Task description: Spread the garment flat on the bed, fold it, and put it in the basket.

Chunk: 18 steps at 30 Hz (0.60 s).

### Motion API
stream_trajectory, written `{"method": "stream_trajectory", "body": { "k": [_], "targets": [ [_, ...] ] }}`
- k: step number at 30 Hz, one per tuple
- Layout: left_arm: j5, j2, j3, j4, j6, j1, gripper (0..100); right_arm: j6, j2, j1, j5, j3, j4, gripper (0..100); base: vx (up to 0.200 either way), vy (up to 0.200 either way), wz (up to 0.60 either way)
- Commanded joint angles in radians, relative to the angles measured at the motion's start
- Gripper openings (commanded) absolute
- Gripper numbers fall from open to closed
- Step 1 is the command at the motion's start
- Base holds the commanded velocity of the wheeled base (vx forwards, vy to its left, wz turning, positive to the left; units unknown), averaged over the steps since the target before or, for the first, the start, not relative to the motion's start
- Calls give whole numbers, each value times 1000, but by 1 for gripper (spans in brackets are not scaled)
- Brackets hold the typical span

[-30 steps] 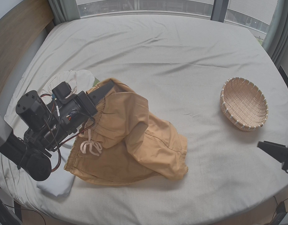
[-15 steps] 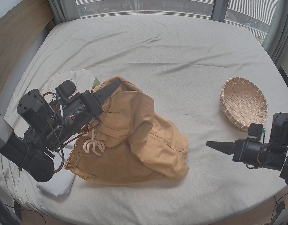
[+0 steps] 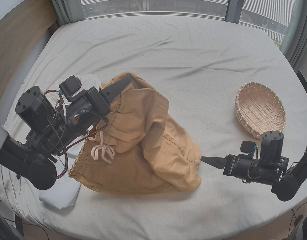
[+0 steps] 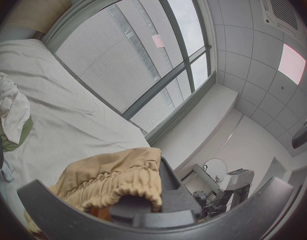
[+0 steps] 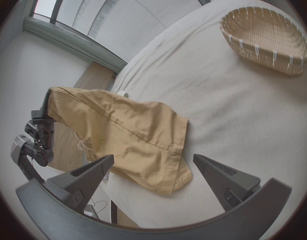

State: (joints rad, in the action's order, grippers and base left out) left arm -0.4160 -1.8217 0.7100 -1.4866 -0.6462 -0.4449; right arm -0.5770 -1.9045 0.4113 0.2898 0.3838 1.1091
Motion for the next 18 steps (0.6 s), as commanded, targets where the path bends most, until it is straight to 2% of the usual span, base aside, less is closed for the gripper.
{"method": "stream_trajectory", "body": {
  "k": [1, 6, 9, 18],
  "targets": [
    [2, 5, 5, 2, 0, 0, 0, -18, -125, 3, -9, 17, 12, 100, 0, 0, 0],
    [3, 4, -3, 0, 3, 3, 0, -75, -202, 8, -9, 32, 98, 100, 0, 0, 0],
    [5, 5, -12, -1, 7, 9, 0, -126, -285, 38, -11, 47, 239, 100, 0, 0, 0],
    [5, 7, -23, -1, 34, 23, 0, -136, -364, 70, -12, 110, 284, 100, 0, 0, 0]
  ]
}}
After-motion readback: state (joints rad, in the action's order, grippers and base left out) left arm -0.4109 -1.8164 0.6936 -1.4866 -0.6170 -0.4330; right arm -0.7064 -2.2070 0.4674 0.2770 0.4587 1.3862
